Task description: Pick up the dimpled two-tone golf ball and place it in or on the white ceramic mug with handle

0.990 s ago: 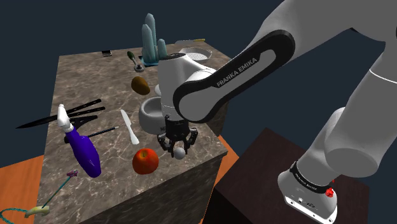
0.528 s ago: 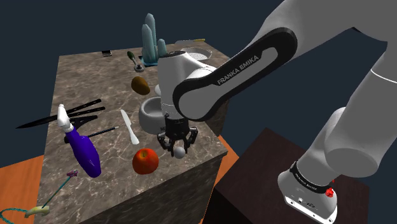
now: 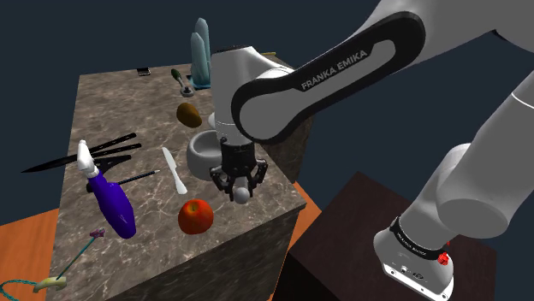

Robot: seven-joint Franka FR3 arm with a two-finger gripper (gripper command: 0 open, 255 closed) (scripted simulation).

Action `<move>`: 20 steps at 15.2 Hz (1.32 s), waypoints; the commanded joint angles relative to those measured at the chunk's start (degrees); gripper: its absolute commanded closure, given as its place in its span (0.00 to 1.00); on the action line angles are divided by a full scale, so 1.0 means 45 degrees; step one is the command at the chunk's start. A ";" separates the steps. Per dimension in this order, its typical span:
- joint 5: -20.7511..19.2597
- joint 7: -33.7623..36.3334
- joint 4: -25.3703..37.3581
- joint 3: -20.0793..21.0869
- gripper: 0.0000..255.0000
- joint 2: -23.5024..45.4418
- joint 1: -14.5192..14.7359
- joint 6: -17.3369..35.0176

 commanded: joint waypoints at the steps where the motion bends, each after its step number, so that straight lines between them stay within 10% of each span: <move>1: 0.0046 -0.0016 0.0172 -0.0018 1.00 -0.0155 -0.0020 -0.0324; 20: 0.0372 0.0047 0.2212 -0.0244 1.00 -0.1479 -0.0139 -0.3588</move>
